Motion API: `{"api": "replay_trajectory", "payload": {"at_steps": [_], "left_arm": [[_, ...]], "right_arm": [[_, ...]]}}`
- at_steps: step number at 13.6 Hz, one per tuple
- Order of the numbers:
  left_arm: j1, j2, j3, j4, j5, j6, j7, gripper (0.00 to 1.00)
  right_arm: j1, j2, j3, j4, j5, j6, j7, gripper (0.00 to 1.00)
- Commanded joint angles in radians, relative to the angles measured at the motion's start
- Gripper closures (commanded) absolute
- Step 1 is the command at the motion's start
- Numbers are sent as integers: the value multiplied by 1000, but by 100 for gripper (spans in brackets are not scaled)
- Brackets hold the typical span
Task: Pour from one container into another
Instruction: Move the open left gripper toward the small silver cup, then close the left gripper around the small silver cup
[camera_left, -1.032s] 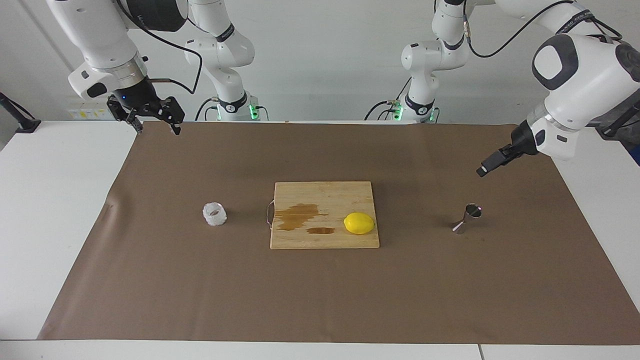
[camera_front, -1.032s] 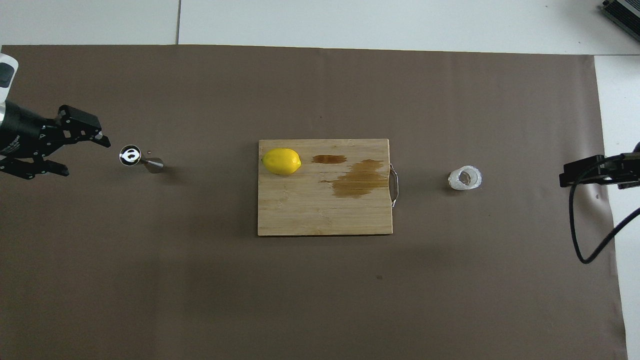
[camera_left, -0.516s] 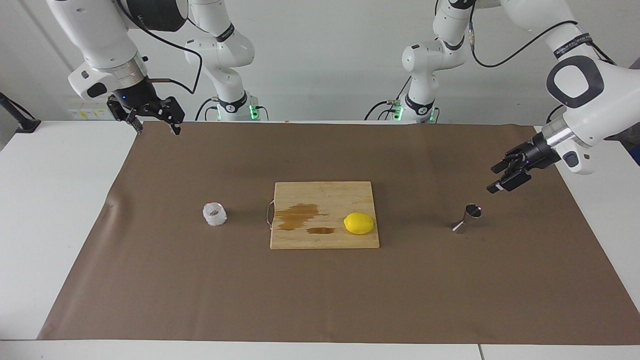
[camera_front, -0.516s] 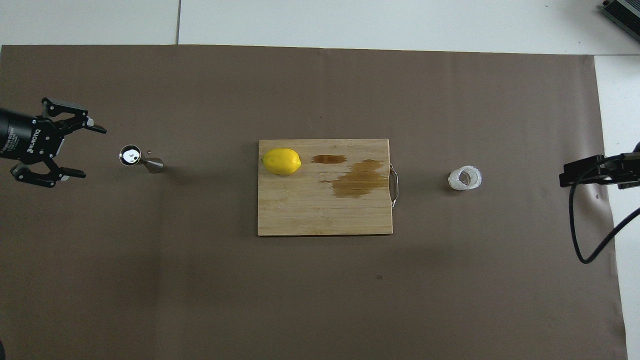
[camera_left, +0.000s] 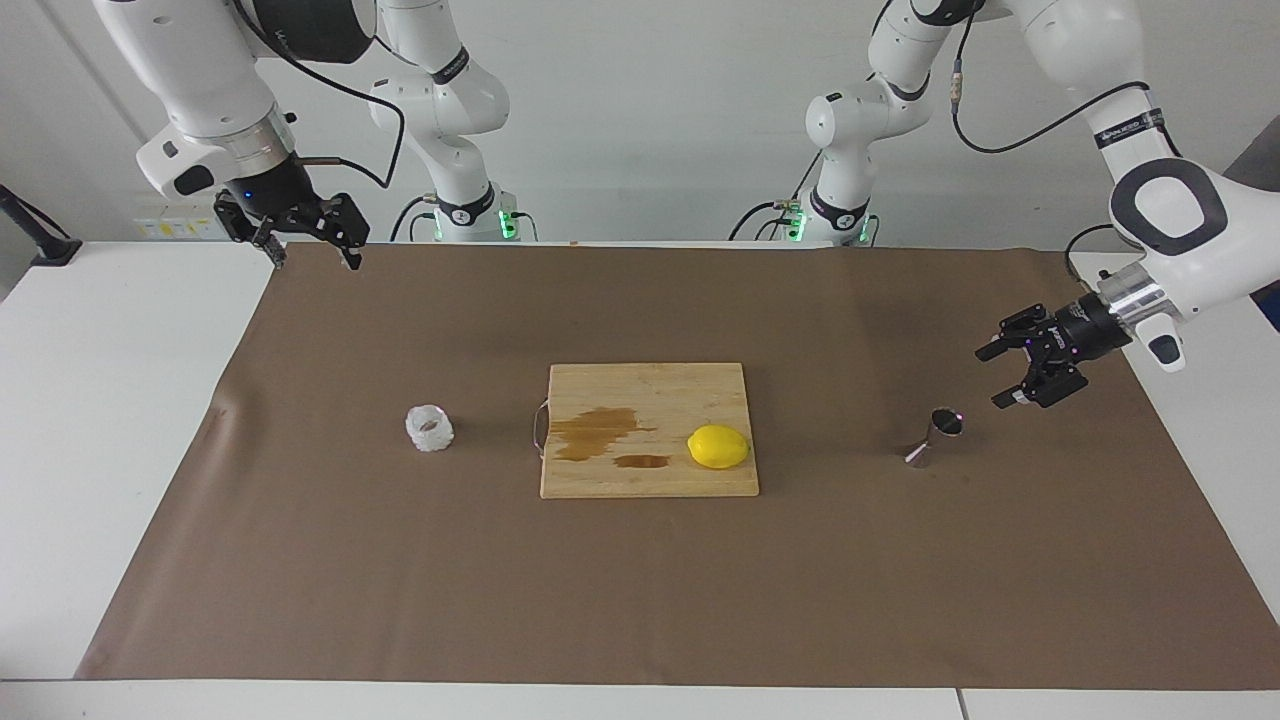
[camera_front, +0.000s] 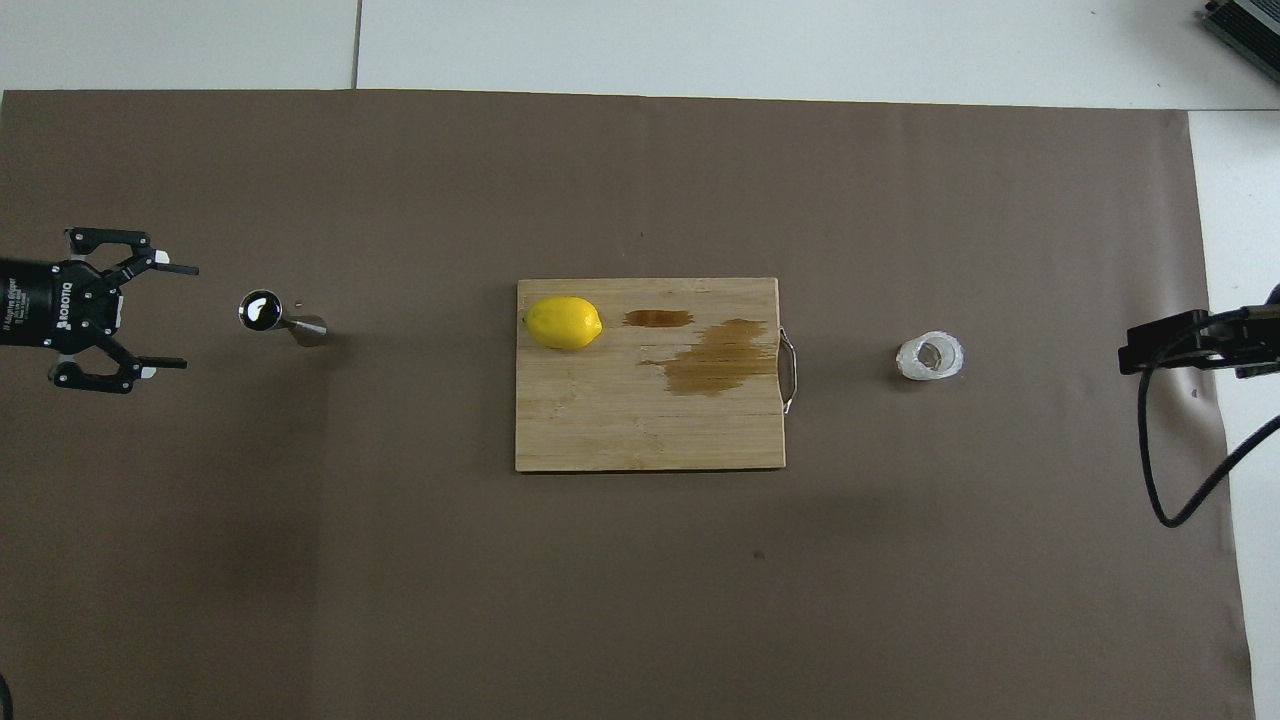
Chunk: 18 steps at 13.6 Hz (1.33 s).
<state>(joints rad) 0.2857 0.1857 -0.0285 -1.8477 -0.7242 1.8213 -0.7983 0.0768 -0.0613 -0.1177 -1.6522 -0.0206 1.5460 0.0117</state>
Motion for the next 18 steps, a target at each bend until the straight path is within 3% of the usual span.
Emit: {"api": "replay_trajectory", "payload": {"at_steps": [1, 12, 18], "left_arm": [[32, -12, -10, -83, -93, 65, -47, 0], [70, 31, -10, -255, -368, 122, -110, 0], [56, 41, -10, -272, -477, 151, -119, 0]], "right_arm": [[-3, 0, -2, 0, -1, 0, -21, 0], [-2, 0, -2, 0, -1, -1, -19, 0], [-3, 0, -2, 0, -1, -1, -21, 0]]}}
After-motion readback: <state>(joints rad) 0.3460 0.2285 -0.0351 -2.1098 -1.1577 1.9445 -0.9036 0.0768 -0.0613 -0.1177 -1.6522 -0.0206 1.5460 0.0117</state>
